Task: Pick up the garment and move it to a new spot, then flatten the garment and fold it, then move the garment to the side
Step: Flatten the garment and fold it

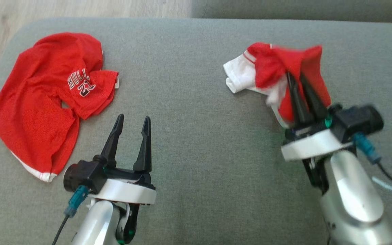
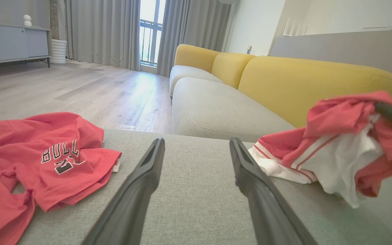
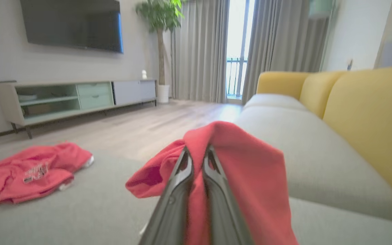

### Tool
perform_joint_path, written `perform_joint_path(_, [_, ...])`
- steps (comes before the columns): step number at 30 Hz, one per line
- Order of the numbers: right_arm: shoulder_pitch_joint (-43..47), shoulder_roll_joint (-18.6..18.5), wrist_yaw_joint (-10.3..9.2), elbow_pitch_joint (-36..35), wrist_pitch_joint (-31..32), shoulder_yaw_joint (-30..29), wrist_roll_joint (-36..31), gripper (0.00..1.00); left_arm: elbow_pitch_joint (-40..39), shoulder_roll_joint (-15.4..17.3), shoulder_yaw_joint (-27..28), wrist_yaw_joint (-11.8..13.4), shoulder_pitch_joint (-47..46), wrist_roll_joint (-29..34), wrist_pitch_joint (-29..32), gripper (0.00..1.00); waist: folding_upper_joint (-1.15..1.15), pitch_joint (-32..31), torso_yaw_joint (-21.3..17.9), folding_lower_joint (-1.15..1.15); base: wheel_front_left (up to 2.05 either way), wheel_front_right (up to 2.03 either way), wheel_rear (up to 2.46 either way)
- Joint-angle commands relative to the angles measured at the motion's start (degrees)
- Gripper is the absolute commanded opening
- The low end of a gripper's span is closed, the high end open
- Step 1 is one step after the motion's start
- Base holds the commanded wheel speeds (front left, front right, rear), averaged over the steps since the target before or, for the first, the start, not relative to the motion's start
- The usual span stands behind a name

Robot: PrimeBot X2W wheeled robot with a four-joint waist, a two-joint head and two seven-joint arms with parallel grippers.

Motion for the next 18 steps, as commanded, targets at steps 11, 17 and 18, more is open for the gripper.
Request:
perform_joint_path(11, [-11.5,0.0,0.44,-11.4,-0.6,2.8,1.0,0.00,-1.8,-0.1,3.0,-0.2,1.6,0.3,-0.5,1.00,0.00,-3.3,-0.2,0.00,0.00,0.00,0.00])
perform_joint_path(17, [-5.8,-2.3,0.44,-6.4,1.9,-3.6,1.0,0.00,-2.5,-0.2,3.6,-0.2,2.2,0.3,-0.5,1.00,0.00,-2.9,-0.5,0.00,0.00,0.00,0.00])
perform_joint_path(18, [-3.9,-2.3,0.44,-5.5,2.4,-4.6,0.7,0.00,-2.6,-0.2,3.7,-0.2,2.2,0.2,-0.5,1.00,0.00,-2.7,-0.6,0.00,0.00,0.00,0.00])
